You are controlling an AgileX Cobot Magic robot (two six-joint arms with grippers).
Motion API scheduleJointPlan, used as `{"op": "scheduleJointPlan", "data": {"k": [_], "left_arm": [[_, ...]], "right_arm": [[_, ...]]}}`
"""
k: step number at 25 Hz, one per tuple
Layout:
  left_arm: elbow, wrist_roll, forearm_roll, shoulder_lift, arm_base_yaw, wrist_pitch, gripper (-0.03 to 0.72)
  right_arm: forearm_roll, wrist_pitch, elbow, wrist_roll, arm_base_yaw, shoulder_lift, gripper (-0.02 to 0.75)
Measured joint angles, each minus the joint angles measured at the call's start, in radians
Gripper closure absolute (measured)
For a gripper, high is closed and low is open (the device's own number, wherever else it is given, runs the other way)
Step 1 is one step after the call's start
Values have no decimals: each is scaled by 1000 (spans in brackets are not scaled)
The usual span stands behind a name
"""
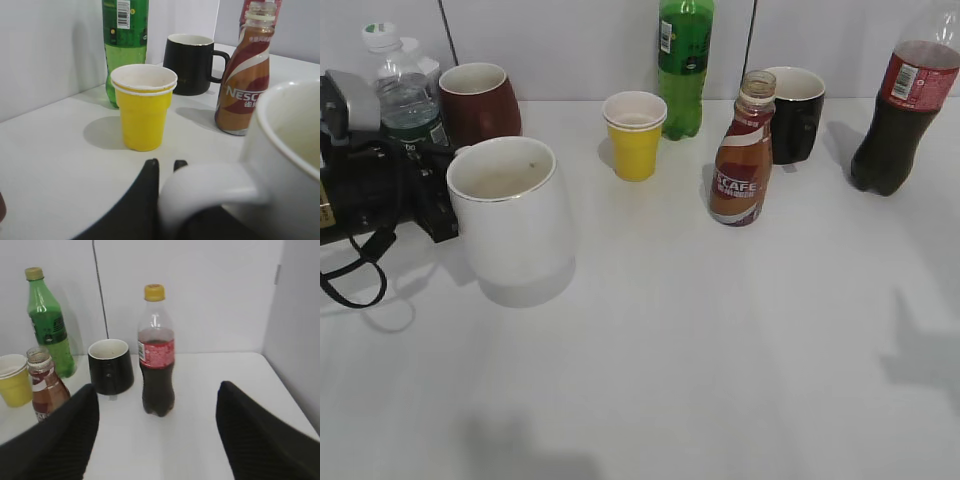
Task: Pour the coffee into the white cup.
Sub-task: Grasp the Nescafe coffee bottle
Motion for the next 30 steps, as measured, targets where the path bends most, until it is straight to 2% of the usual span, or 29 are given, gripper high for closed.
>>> {"op": "scheduleJointPlan", "data": {"k": [5, 12, 15, 19, 25, 30], "left_arm": [[0, 0, 0, 0, 0, 0, 636], [0, 0, 0, 0, 0, 0, 636], [0, 0, 0, 0, 0, 0, 636], [0, 0, 0, 0, 0, -1, 636], [0, 0, 0, 0, 0, -1, 636], [0, 0, 0, 0, 0, -1, 636]], "right_arm": [[62, -379, 148, -70, 3, 196, 168], [-76, -702, 197, -73, 113, 537, 168], [-94, -844, 198, -74, 157, 698, 168], [-103, -1051, 198, -57, 169, 908, 168], [-307, -1159, 133, 74, 170, 1187, 124], [-370, -1237, 33, 115, 170, 1364, 111]]}}
